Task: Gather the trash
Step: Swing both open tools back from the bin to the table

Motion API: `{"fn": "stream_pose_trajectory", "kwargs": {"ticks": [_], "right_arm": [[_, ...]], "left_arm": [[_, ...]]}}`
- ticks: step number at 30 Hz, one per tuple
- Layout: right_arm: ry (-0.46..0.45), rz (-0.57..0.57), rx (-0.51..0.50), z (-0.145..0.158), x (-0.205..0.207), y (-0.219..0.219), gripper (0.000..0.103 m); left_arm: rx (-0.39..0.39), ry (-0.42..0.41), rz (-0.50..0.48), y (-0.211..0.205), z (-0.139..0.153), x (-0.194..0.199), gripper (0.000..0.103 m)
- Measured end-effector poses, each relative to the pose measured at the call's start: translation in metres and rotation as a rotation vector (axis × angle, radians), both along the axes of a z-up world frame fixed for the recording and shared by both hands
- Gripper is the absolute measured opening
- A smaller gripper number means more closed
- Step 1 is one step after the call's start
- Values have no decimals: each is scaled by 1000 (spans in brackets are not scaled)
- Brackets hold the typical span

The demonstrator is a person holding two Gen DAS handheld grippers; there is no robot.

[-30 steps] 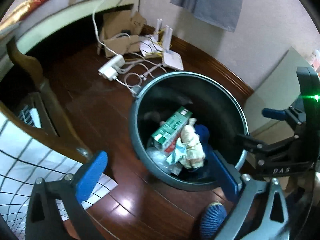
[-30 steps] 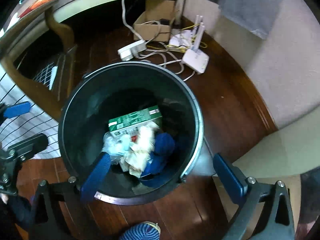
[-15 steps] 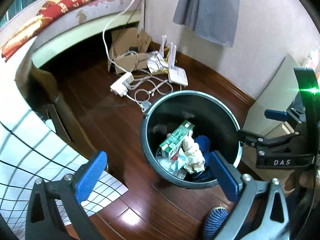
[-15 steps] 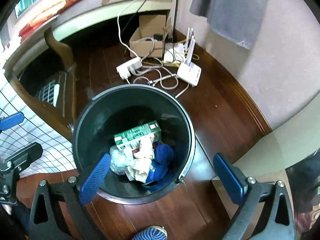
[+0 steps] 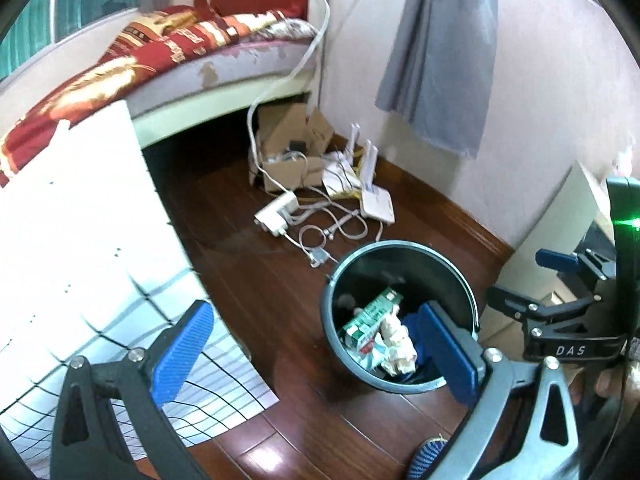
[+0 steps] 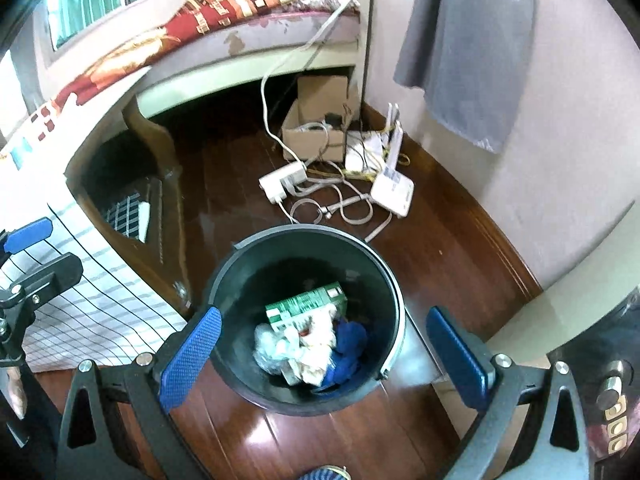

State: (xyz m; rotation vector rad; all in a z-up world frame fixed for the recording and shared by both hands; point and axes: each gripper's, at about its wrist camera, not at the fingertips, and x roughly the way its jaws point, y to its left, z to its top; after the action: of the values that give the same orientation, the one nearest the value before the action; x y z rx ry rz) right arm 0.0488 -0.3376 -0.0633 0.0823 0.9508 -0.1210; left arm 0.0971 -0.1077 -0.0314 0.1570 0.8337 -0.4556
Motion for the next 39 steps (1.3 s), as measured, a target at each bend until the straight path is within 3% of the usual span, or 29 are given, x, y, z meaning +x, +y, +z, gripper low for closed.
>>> {"fn": "stream_pose_trajectory", "kwargs": {"ticks": [16, 39], "right_arm": [[-184, 214, -7, 81, 42, 116, 103], [-230, 503, -1, 101, 105, 271, 103]], "left_arm": [[-51, -129, 213, 97, 45, 7, 102], [-28, -142, 566, 264, 47, 7, 102]]}}
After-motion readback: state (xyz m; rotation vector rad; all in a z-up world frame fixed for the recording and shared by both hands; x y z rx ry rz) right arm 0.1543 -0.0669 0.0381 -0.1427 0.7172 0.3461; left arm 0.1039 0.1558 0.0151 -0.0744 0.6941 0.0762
